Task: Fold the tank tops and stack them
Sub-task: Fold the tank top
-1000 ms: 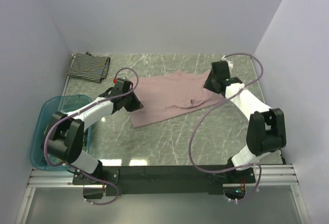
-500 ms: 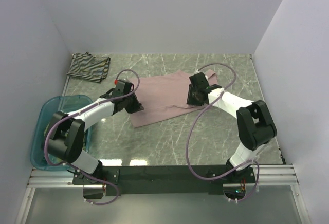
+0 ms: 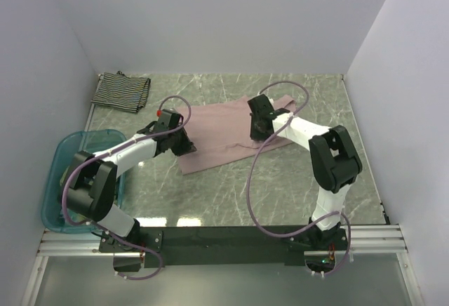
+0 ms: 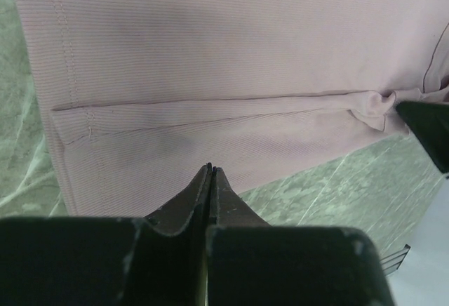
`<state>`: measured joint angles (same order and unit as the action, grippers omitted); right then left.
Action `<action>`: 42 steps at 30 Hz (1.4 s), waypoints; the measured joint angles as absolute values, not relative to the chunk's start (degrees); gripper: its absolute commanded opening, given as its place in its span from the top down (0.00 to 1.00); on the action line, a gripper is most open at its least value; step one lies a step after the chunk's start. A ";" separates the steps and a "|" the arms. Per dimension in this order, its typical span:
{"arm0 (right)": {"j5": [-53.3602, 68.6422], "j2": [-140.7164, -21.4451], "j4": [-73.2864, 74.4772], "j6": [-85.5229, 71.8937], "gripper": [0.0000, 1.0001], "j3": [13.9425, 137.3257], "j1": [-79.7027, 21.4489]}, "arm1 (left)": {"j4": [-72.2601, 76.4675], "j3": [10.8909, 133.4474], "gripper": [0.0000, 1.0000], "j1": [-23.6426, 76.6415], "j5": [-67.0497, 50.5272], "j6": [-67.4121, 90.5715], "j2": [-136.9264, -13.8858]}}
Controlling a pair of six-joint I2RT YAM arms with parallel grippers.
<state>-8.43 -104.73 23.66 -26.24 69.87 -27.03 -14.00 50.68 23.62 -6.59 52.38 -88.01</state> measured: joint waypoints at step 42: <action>-5.76 -107.26 25.39 -24.38 1.00 73.67 -23.81 | -14.11 50.59 0.95 23.59 -6.81 52.36 -88.01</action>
<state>-5.76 -107.26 25.39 -24.38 73.67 -23.81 -14.11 50.59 23.59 -6.81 52.36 -88.01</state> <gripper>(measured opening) 0.010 0.057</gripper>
